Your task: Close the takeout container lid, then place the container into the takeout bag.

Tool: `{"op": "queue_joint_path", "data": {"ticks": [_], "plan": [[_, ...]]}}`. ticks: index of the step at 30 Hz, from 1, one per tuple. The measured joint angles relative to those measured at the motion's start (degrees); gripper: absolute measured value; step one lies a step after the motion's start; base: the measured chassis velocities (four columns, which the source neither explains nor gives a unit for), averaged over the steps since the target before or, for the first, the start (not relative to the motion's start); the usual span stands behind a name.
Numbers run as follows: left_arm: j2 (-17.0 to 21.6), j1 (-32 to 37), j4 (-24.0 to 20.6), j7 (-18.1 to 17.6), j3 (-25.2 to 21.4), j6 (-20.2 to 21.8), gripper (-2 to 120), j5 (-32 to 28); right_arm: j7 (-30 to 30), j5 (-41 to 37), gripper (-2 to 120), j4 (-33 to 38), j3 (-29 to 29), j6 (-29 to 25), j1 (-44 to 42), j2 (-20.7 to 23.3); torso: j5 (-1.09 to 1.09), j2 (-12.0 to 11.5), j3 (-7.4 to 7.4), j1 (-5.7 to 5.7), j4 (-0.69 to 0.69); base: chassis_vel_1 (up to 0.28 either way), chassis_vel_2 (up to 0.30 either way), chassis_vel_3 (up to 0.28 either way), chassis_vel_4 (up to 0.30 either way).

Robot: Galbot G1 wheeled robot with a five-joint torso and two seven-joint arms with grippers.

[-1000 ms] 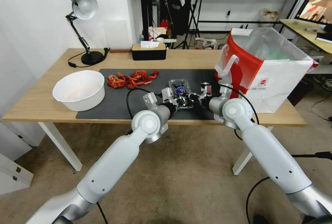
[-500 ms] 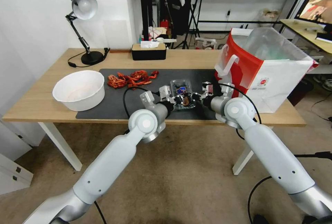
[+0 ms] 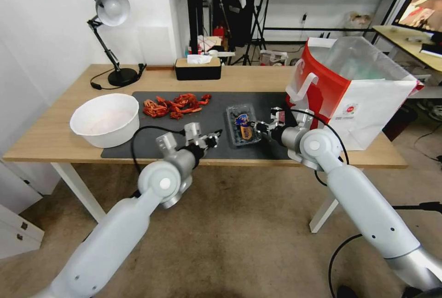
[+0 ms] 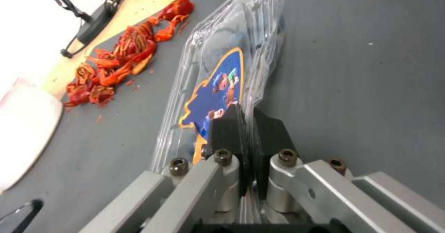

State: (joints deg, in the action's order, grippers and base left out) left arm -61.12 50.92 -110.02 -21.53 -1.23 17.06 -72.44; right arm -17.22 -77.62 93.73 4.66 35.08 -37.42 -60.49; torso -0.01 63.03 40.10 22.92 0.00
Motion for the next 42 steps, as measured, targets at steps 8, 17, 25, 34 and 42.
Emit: {"op": "queue_joint_path", "data": {"ticks": [8,17,25,34,42], "plan": [[2.54,6.34,-2.81,2.04,-3.21,-1.92,25,7.4,-0.04,-0.34,0,0.8,-0.04,-0.24,-0.23,-0.87,0.01,-0.01,0.01,0.0,0.01,0.0,0.0,0.0,0.0],[4.89,18.64,-6.29,0.81,-6.49,-6.14,59,30.17,-0.18,-1.7,0,1.63,-0.18,-0.79,-0.01,-1.35,0.02,-0.01,0.0,0.0,0.0,0.0,0.0,0.0,0.0],[5.59,23.77,-8.28,-2.7,-8.03,-6.96,85,36.23,-0.41,-2.35,0,2.15,-0.08,-1.18,0.01,-1.7,0.01,-0.01,0.0,0.0,0.01,0.0,0.0,0.0,0.0],[4.89,25.19,-8.83,-5.9,-7.59,-7.16,100,37.73,1.54,-3.41,0,6.58,4.58,-5.41,-1.57,-0.62,0.03,-0.01,0.0,0.0,-0.03,0.0,0.0,0.0,0.0],[4.97,25.87,-8.66,-6.42,-7.5,-7.37,100,37.37,3.77,-3.39,0,14.04,9.72,-12.99,-0.92,1.73,0.01,-0.01,0.0,0.0,0.01,0.0,0.0,0.0,0.0]]}}
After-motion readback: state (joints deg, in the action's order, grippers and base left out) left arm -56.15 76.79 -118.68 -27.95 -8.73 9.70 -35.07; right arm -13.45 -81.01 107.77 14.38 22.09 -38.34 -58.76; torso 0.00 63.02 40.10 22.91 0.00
